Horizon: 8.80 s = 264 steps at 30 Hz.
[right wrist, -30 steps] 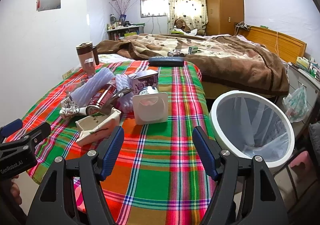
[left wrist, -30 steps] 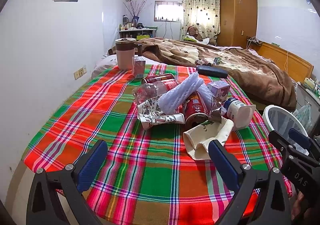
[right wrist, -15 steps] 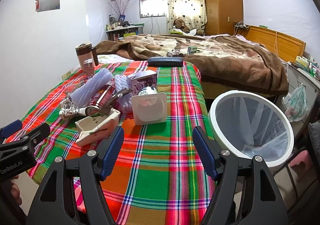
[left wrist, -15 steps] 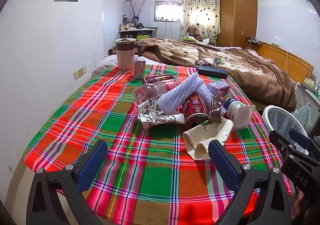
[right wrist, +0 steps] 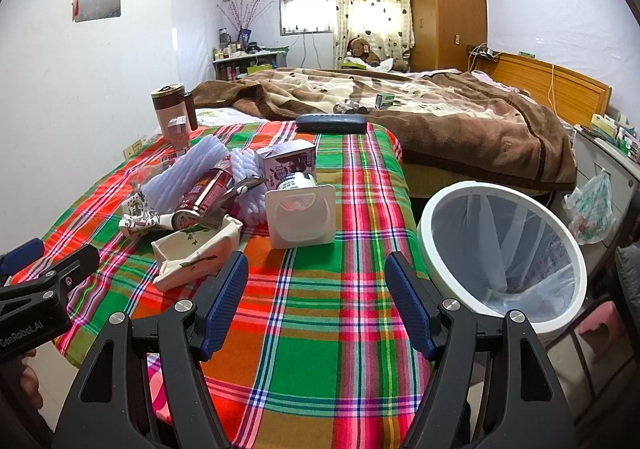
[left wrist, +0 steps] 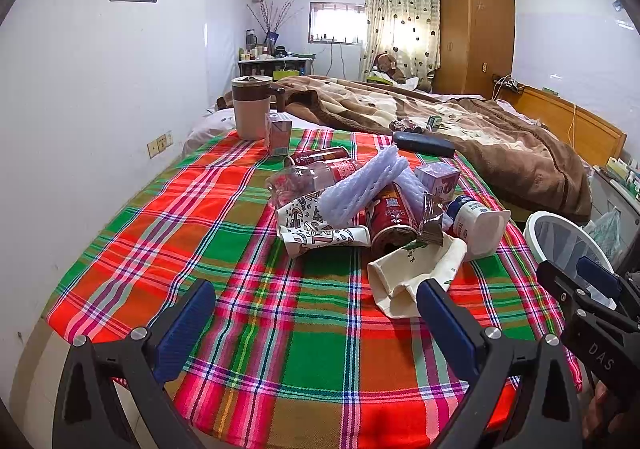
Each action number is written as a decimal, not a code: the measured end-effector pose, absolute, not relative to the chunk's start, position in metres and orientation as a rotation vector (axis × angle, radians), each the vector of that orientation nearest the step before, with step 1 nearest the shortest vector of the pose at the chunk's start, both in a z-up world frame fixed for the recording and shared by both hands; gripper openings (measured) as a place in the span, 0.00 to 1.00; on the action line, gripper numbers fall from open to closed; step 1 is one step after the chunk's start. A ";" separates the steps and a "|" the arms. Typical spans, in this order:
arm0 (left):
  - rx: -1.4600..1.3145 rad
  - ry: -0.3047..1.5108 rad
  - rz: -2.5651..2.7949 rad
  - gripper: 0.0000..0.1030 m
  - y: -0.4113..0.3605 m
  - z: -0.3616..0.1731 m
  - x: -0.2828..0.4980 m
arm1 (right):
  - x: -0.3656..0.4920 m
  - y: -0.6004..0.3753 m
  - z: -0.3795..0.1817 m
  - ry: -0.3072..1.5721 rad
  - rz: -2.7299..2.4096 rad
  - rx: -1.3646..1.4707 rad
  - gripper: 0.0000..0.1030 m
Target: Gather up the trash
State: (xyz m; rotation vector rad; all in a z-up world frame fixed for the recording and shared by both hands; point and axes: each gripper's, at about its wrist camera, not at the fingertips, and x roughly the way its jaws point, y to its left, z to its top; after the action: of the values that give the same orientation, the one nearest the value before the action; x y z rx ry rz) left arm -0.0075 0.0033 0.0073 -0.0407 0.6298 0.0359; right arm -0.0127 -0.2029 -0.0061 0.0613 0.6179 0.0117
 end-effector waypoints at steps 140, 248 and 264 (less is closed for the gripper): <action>0.070 0.711 -0.582 0.21 -0.141 0.045 0.081 | -0.002 -0.327 0.012 0.604 -0.047 0.363 0.07; -0.182 0.935 -0.303 0.71 0.071 -0.049 0.157 | 0.087 -0.190 -0.035 0.832 0.180 0.147 0.16; -0.222 0.913 -0.383 0.39 0.054 -0.051 0.123 | 0.079 -0.195 -0.032 0.804 0.186 0.154 0.08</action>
State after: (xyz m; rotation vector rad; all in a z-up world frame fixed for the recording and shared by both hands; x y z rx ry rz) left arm 0.1230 0.0543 -0.0514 -0.2220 0.9130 -0.3829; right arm 0.0790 -0.1949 -0.0321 0.1539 0.8042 0.1857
